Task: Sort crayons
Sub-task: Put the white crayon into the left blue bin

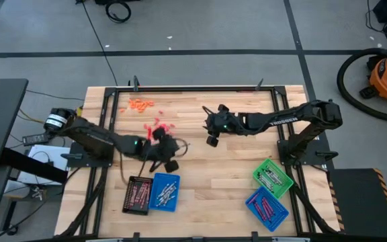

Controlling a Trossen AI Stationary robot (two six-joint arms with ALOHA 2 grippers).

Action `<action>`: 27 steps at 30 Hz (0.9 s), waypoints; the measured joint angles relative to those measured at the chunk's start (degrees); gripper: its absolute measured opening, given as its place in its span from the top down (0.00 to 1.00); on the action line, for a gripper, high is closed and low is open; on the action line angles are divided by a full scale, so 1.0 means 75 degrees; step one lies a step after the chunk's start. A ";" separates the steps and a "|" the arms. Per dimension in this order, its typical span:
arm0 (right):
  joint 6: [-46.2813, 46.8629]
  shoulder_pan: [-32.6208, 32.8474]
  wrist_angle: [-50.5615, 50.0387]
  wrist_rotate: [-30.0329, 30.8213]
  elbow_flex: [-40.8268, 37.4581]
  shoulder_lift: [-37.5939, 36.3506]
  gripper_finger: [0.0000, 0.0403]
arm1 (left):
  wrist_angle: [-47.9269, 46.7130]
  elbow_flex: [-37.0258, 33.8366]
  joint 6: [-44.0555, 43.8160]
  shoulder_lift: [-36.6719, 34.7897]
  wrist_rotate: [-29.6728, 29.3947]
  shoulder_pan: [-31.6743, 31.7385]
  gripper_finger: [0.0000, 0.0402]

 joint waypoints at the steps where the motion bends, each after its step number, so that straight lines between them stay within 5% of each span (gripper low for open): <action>1: -0.0007 0.0067 0.0107 0.0003 -0.0026 0.0000 0.66 | -0.0030 0.0000 -0.0298 0.0000 -0.0253 -0.0237 0.91; 9: -0.0060 0.0494 0.0188 -0.0001 -0.0045 0.0000 0.66 | -0.0088 0.0000 -0.2677 0.0000 -0.1397 -0.1771 0.91; 27: -0.0642 0.1210 0.0205 -0.0155 -0.0045 0.0003 0.66 | -0.0239 0.0000 -0.7492 0.0068 -0.0979 -0.3950 0.91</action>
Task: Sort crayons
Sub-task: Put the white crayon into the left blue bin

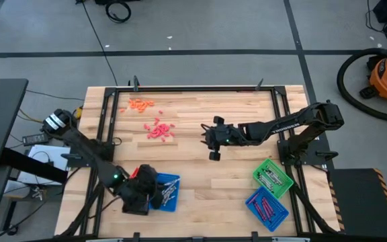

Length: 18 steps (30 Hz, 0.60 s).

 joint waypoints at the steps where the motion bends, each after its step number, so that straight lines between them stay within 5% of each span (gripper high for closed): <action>1: -0.0030 0.0011 0.0000 -0.0019 0.0000 0.0000 0.66 | 0.0007 0.0005 -0.0217 0.0082 0.0002 -0.0057 0.91; 11: -0.0194 0.0034 -0.0043 -0.0130 0.0000 0.0000 0.66 | 0.0010 0.0005 -0.1009 0.0795 0.0152 -0.0064 0.89; 18: -0.0194 0.0040 -0.0035 -0.0130 0.0000 0.0003 0.66 | -0.0387 0.0006 -0.1044 0.0795 0.0779 -0.0003 0.73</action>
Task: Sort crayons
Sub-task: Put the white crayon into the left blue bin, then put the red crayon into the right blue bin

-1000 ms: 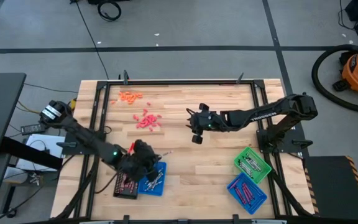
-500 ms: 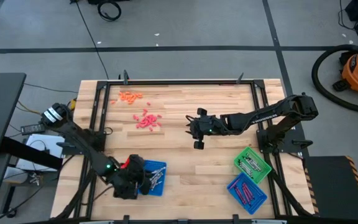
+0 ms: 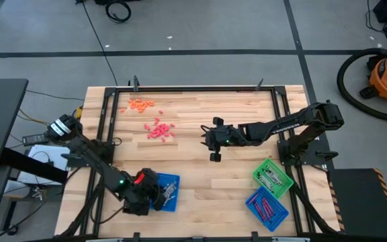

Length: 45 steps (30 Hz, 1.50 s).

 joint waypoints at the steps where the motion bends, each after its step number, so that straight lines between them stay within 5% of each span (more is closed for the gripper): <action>1: 0.0000 0.0000 0.0000 0.0000 0.0000 0.0000 0.66 | -0.0047 0.0000 -0.0002 -0.0014 0.0005 0.0021 0.70; 6: -0.0026 0.0000 -0.0019 -0.0002 0.0000 0.0000 0.66 | -0.0069 0.0011 0.0804 -0.0312 -0.0138 0.0211 0.59; 13: -0.0365 -0.0286 -0.0150 0.0005 0.0000 0.0003 0.66 | -0.0063 0.0076 0.3155 -0.0466 -0.0176 0.0853 0.60; 21: -0.0817 -0.1039 -0.0110 0.0542 0.0000 0.0003 0.66 | 0.0319 0.0079 0.7944 -0.0466 -0.0255 0.1539 0.61; 29: -0.0939 -0.1901 0.0249 0.0886 0.0000 0.0003 0.66 | 0.0374 0.0082 1.2448 -0.0463 -0.1598 0.2529 0.61; 38: -0.0738 -0.2179 -0.0029 0.0869 0.0000 0.0003 0.66 | 0.0664 -0.0297 1.4104 -0.0631 -0.1193 0.3829 0.61; 45: 0.0594 -0.2428 -0.0179 0.0860 0.0000 0.0003 0.66 | 0.3030 -0.1597 1.5223 -0.1549 -0.0320 0.4606 0.61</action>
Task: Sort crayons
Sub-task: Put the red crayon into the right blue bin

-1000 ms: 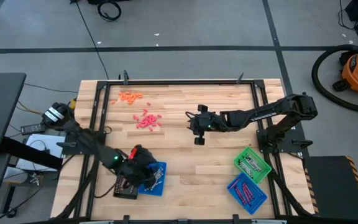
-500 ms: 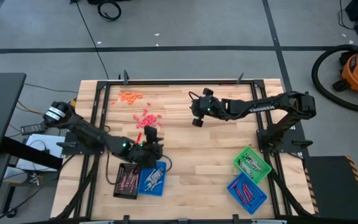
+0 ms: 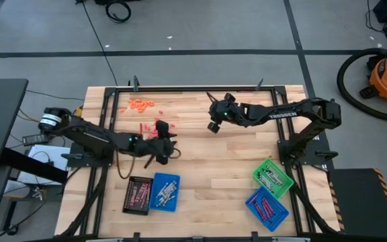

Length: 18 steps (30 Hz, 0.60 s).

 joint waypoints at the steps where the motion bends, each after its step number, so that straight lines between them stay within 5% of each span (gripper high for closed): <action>1: 0.0170 -0.0062 -0.0068 0.0003 0.0000 0.0000 0.67 | 0.0315 -0.0180 0.0134 -0.0181 0.0220 0.0123 0.61; 11: 0.1397 -0.0378 -0.0367 0.0086 0.0000 0.0000 0.71 | 0.3287 -0.1622 0.0872 -0.1093 0.2357 0.1958 0.61; 18: 0.2178 -0.0767 -0.0802 0.0205 0.0000 0.0075 0.71 | 0.4125 -0.2086 0.0552 -0.1132 0.3404 0.3002 0.61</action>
